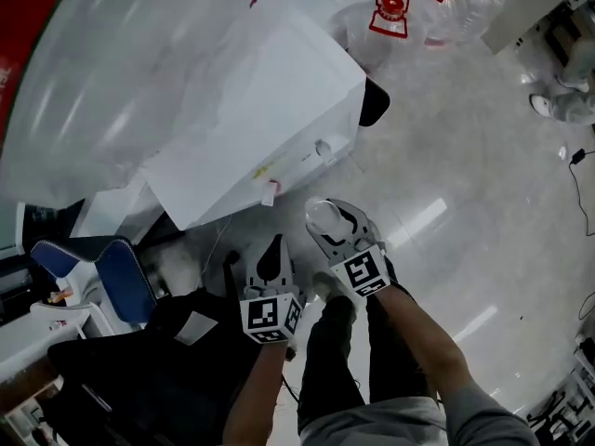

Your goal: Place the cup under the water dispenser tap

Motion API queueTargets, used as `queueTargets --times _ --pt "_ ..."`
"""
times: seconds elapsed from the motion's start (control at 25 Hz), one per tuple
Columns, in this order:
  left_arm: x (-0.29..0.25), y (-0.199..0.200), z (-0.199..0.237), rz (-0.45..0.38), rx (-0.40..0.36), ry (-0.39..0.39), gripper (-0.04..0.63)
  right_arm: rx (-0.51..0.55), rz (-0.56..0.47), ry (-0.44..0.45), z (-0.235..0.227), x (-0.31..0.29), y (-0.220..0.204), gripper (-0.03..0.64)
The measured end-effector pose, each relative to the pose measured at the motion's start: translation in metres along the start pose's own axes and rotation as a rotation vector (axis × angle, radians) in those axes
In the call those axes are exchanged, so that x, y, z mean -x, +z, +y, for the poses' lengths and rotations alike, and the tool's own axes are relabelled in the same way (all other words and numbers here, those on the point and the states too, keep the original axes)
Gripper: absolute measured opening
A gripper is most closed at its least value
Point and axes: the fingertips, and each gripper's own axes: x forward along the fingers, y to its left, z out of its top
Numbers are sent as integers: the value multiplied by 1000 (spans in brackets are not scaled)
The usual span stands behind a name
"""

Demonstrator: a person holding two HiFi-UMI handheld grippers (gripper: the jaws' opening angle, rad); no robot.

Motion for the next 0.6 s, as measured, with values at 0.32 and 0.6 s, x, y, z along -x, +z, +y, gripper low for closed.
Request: queueTargets --times 0.32,0.6 --pt "-12 -27 20 13 -36 -11 9 3 4 -25 3 -35 -40 239" --pt "-24 -43 30 30 -43 -25 9 42 35 -22 4 -61 -55 239"
